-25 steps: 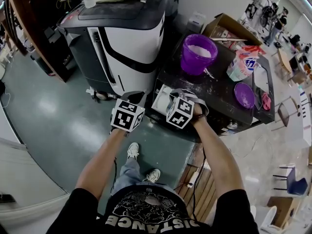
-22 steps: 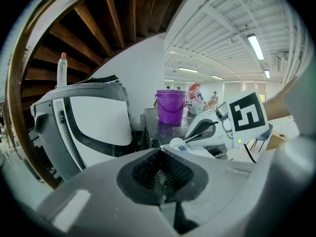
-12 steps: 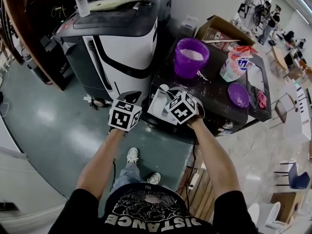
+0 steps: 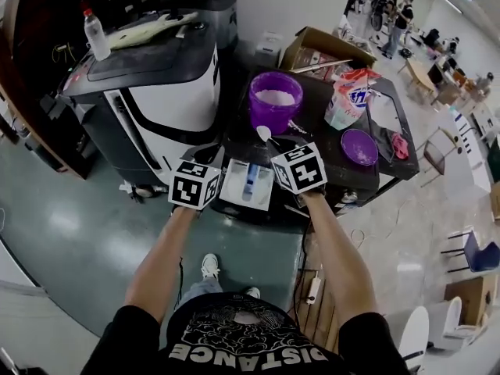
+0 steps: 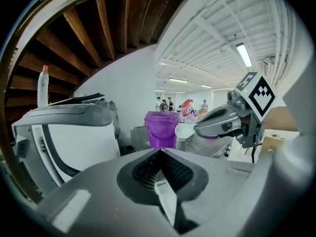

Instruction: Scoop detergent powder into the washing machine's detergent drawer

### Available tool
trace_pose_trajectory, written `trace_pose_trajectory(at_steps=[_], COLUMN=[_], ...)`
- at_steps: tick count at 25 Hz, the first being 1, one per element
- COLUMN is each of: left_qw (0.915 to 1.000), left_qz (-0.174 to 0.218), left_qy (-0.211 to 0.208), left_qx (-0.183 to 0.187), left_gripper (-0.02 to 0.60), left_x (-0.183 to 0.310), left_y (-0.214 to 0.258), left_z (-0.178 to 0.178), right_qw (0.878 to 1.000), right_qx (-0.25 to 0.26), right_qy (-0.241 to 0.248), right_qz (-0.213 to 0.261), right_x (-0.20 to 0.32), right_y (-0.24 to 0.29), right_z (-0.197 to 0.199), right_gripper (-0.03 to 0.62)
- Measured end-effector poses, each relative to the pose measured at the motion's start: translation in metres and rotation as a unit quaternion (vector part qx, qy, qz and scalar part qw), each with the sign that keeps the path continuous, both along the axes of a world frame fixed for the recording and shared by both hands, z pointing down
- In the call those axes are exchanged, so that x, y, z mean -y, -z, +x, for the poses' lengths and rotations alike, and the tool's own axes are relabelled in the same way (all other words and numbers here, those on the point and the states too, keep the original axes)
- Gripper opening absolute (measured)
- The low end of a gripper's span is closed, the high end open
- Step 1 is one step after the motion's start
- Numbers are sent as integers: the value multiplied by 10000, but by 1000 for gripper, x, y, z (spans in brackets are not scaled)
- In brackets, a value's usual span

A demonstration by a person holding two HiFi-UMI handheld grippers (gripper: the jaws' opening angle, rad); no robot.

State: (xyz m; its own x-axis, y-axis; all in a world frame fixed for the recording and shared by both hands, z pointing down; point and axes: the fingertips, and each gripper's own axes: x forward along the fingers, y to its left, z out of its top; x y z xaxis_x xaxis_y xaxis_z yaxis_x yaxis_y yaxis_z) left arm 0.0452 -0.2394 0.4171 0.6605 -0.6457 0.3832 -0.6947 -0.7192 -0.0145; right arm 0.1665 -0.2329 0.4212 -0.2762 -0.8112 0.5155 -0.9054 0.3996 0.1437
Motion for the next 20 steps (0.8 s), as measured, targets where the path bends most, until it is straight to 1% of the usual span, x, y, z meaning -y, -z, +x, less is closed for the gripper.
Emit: trace_pose_trajectory(at_steps=[3, 6, 10, 16, 20], left_qw=[9999, 9994, 9987, 9971, 9961], left_qz=[50, 96, 163, 262, 220], left_qy=[-162, -320, -478, -682, -769], left_qx=[-17, -9, -82, -216, -382], left_gripper=[0, 0, 0, 0, 0], left_x=[8, 16, 29, 45, 55], left_y=[7, 13, 24, 42, 48], left_z=[11, 20, 27, 28, 25], right_qw=[9988, 9961, 9891, 9754, 9694], right_qx=[335, 495, 754, 1067, 1048], right_qy=[-349, -688, -1175, -1705, -1966], right_qz=[123, 236, 464, 906, 1029], right_x=[-2, -6, -12, -21, -23], right_y=[13, 22, 34, 56, 58], right_z=[18, 37, 55, 62, 61], right_gripper=[37, 37, 37, 37, 37])
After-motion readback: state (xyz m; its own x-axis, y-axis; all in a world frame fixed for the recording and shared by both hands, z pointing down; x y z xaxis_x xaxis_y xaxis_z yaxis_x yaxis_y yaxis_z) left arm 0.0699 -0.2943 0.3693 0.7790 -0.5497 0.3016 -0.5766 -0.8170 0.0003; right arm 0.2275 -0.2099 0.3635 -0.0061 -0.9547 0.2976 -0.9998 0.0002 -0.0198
